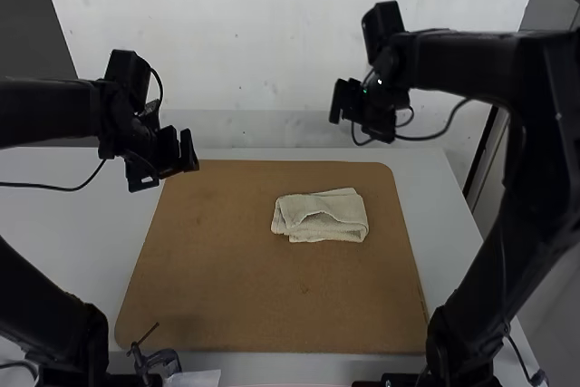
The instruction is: Fold the towel.
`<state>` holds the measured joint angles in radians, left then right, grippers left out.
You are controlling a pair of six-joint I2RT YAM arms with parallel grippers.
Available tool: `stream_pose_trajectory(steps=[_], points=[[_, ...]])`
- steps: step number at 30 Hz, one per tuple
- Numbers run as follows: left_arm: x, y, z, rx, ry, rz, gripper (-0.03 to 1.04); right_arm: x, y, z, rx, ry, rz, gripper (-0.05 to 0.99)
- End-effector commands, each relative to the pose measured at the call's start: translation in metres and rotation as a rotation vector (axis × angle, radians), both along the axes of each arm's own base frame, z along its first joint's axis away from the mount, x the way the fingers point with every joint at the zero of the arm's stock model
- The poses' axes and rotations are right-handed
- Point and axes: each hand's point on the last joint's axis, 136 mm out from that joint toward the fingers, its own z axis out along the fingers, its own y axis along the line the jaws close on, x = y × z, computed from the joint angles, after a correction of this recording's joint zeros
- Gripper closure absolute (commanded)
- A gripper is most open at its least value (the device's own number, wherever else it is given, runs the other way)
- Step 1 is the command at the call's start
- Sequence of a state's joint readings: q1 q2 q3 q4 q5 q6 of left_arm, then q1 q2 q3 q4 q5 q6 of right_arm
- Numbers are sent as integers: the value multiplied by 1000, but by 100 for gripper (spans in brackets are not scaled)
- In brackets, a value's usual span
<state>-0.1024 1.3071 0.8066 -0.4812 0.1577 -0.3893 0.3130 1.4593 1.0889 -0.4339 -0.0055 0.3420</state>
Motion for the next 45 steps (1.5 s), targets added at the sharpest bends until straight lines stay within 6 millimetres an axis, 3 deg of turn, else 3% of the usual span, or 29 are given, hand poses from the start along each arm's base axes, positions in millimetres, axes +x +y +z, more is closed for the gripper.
stream_pose_trajectory(steps=[1, 4, 7, 20, 29, 35, 45], points=[[0, 11, 9, 4, -41, 19, 1, -21, -50, 1, -84, -77, -46, -3], [-5, 14, 11, 5, -57, 28, 1, -41, -82, -1, -124, -153, -91, -3], [-14, 15, 17, 7, -88, 30, 1, -62, -101, -1, -146, -202, -112, -3], [-49, 16, 78, 2, -372, 32, 1, -133, -117, 38, -134, -519, -160, -3], [-66, 23, 119, 4, -547, 67, 1, -151, -130, 32, -216, -652, -178, -3], [-77, 31, 129, 19, -620, 99, 1, -159, -131, 39, -247, -740, -165, -3], [-95, 52, 138, 68, -714, 194, 1, -159, -132, 40, -253, -746, -168, -3]])
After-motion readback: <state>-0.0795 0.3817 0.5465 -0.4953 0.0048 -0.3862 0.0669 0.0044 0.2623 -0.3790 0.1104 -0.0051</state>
